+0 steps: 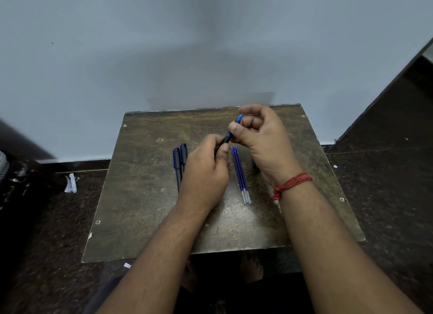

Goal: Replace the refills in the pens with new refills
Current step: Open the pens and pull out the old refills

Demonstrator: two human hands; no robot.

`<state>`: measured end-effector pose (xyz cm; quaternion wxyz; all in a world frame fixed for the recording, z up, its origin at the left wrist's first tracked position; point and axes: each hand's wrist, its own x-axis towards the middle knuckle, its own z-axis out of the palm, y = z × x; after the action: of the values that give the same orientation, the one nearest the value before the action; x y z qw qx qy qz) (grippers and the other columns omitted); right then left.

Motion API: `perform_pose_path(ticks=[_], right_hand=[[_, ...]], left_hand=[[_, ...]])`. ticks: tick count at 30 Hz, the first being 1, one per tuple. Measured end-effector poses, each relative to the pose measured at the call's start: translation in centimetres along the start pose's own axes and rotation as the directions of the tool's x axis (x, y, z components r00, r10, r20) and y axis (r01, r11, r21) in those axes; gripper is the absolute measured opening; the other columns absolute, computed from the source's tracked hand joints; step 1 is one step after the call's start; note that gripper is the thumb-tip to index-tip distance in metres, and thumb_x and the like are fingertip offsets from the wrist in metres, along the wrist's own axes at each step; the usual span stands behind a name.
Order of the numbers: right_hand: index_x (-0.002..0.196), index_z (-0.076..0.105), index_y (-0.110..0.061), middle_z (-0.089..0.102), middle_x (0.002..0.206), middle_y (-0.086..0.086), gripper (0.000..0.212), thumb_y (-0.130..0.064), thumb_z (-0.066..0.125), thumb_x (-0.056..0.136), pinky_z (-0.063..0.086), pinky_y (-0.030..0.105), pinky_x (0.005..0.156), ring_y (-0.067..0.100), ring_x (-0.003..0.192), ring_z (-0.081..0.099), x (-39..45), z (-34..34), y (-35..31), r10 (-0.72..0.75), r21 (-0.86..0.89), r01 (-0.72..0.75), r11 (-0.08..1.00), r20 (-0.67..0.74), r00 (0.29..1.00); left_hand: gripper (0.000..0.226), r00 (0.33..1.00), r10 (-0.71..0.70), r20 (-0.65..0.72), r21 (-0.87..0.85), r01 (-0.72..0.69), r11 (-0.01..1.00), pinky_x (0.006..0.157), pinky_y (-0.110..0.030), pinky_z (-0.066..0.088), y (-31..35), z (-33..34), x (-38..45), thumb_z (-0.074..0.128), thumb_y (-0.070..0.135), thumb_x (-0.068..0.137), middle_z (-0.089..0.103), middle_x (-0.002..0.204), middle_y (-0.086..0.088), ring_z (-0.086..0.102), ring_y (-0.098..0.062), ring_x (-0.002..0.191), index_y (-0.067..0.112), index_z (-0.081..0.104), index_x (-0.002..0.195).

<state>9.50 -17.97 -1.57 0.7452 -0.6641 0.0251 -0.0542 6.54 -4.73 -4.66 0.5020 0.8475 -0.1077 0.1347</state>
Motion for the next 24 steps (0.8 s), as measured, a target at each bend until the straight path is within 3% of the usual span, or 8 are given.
perform_pose_path(ticks=[5, 9, 14, 19, 24], right_hand=[[0.115, 0.052, -0.008, 0.074, 0.095, 0.008, 0.033, 0.012, 0.058, 0.09, 0.058, 0.04, 0.087, 0.024, 0.09, 0.071, -0.2, 0.1, -0.2, -0.004, 0.14, -0.001, 0.99, 0.037, 0.999], [0.117, 0.05, -0.007, 0.075, 0.101, 0.013, 0.034, 0.016, 0.05, 0.092, 0.058, 0.037, 0.087, 0.026, 0.096, 0.073, -0.2, -0.1, -0.6, 0.017, 0.235, -0.032, 0.971, 0.069, 0.998], [0.118, 0.051, -0.005, 0.072, 0.105, 0.015, 0.033, 0.014, 0.054, 0.092, 0.058, 0.038, 0.089, 0.025, 0.097, 0.072, -0.3, -0.1, -0.7, 0.015, 0.192, -0.027, 0.981, 0.061, 0.998], [0.112, 0.053, -0.001, 0.07, 0.097, 0.015, 0.024, 0.012, 0.056, 0.092, 0.059, 0.032, 0.077, 0.022, 0.086, 0.07, 0.1, -0.3, -0.9, -0.044, 0.181, 0.056, 0.982, -0.071, 0.996], [0.104, 0.056, -0.008, 0.07, 0.097, 0.014, 0.022, 0.009, 0.06, 0.09, 0.056, 0.037, 0.078, 0.025, 0.084, 0.069, 0.9, -1.4, -1.0, -0.14, 0.234, 0.213, 0.948, -0.294, 0.945]], left_hand=[[0.009, 1.0, -0.008, -0.006, 0.005, 0.008, 1.0, 0.06, -0.026, 0.042, 0.2, 0.0, 0.1, 0.051, 0.018, 0.102, 0.06, 0.072, 0.008, 0.056, -0.009, 0.068, 0.021, 0.058, 0.098], [0.009, 1.0, -0.002, -0.002, 0.026, 0.002, 1.0, 0.061, -0.031, 0.043, 0.2, -0.1, 0.0, 0.05, 0.018, 0.103, 0.06, 0.073, 0.004, 0.057, -0.013, 0.068, 0.018, 0.058, 0.099], [0.009, 1.0, 0.002, -0.002, 0.034, -0.001, 0.999, 0.062, -0.036, 0.045, 0.1, 0.0, 0.0, 0.05, 0.018, 0.103, 0.06, 0.074, 0.005, 0.057, -0.014, 0.07, 0.017, 0.059, 0.099], [0.01, 1.0, 0.009, -0.01, 0.05, -0.008, 0.999, 0.065, -0.04, 0.049, 0.0, 0.0, 0.0, 0.05, 0.019, 0.103, 0.06, 0.075, 0.006, 0.059, -0.015, 0.072, 0.016, 0.06, 0.102], [0.014, 0.999, 0.035, -0.015, 0.075, -0.034, 0.997, 0.064, -0.039, 0.049, 0.1, 0.1, -0.1, 0.048, 0.02, 0.104, 0.058, 0.074, 0.008, 0.058, -0.014, 0.071, 0.019, 0.059, 0.112]])
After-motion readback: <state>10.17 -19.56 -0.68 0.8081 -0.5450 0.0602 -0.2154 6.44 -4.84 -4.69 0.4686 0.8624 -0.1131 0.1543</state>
